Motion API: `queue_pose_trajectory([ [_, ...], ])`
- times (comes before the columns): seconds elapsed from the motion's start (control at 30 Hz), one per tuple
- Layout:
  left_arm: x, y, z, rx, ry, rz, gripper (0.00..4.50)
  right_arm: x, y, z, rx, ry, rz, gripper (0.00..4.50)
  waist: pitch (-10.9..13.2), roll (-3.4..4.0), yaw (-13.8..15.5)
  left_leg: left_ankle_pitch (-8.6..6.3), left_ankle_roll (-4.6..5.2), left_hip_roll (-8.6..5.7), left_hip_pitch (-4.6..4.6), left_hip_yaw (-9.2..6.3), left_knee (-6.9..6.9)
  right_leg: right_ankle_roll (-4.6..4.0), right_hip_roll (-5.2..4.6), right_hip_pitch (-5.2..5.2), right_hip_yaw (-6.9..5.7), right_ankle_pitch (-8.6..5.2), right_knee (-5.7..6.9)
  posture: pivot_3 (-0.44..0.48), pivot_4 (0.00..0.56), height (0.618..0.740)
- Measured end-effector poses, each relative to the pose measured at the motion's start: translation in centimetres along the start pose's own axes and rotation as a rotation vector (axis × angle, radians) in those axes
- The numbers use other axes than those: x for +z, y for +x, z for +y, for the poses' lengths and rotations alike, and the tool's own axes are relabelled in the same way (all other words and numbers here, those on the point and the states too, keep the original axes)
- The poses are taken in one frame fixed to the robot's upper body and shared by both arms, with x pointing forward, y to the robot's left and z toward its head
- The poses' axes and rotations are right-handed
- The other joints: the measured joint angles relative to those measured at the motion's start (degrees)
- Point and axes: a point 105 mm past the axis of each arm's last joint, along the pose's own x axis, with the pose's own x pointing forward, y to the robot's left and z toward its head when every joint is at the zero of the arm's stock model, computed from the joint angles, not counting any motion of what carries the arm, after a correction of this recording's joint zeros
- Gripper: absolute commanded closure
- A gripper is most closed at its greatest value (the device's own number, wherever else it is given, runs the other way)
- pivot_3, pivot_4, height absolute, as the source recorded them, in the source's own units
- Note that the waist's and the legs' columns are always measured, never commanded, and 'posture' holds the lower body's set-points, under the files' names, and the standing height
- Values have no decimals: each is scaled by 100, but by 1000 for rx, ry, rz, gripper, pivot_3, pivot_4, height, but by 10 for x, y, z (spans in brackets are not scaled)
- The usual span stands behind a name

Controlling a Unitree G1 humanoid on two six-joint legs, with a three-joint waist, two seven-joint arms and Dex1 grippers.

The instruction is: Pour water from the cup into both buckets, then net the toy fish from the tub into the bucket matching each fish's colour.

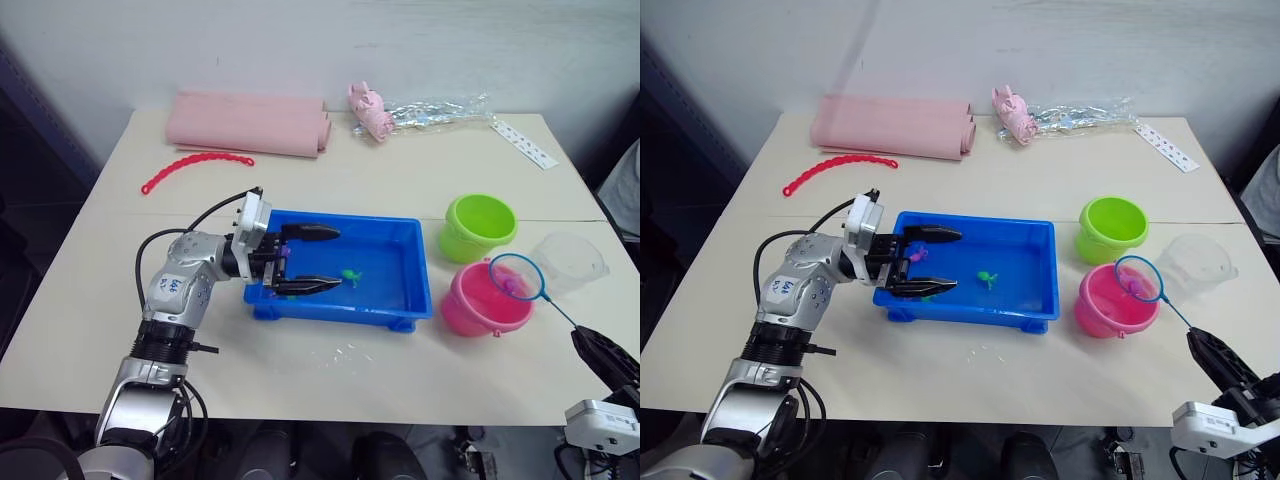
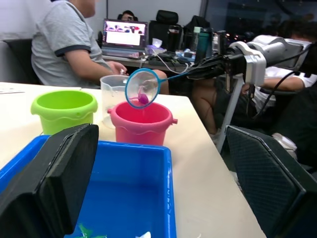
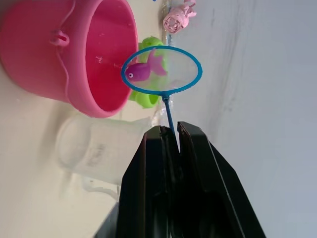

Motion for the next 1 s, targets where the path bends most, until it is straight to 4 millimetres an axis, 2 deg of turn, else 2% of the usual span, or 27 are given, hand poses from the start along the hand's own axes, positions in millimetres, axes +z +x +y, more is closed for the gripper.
queue_pose_trajectory([
  [0.07, -5, -1, -2, 5, -18, 1, 35, 1, 1, 1, -5, -53, -7, 4500, 0, 0, -1, 1, -2, 1, 1, 0, 0, -1, 1, 0, 2, 0, 1, 0, 150, 740],
  [0.23, -3, 3, -1, 7, -13, -11, 35, -1, 4, -2, -17, -151, -9, 4500, -1, 1, 0, 2, -3, 2, 4, 4, -1, -1, 5, 0, 10, -1, 2, 0, 150, 740],
  [0.5, -1, 4, 0, 9, 0, -17, 35, 8, -2, 16, 20, -123, -1, 4500, -1, 1, -1, 2, -4, 4, 5, 5, -6, -2, 7, -1, 12, -1, 1, 0, 150, 740],
  [0.63, -2, 4, 1, 10, -2, -12, 35, 4, 3, 4, -35, -150, 40, 4500, -1, 2, -5, 2, -4, 5, 8, 10, -6, -2, 9, -1, 18, -1, 2, 0, 150, 740],
  [0.83, 0, 6, 3, 13, 17, -10, 35, 4, 8, -1, -30, -182, 14, 4500, -1, 2, 3, 2, -4, 5, 7, 10, -7, -2, 8, -1, 18, -1, 0, 0, 150, 740],
  [0.93, -3, 5, 3, 26, 11, -11, 35, 24, 18, 8, -15, -145, -71, 4500, -2, 3, -7, 2, -4, 8, 8, 10, -7, -2, 10, -3, 18, -1, 5, 0, 150, 740],
  [1.0, -3, 5, 4, 35, 4, -13, 35, 24, 20, 10, -11, -146, -63, 4500, -2, 3, -3, 3, -4, 7, 7, 11, -7, -2, 10, -5, 19, -1, 8, 0, 150, 740],
])
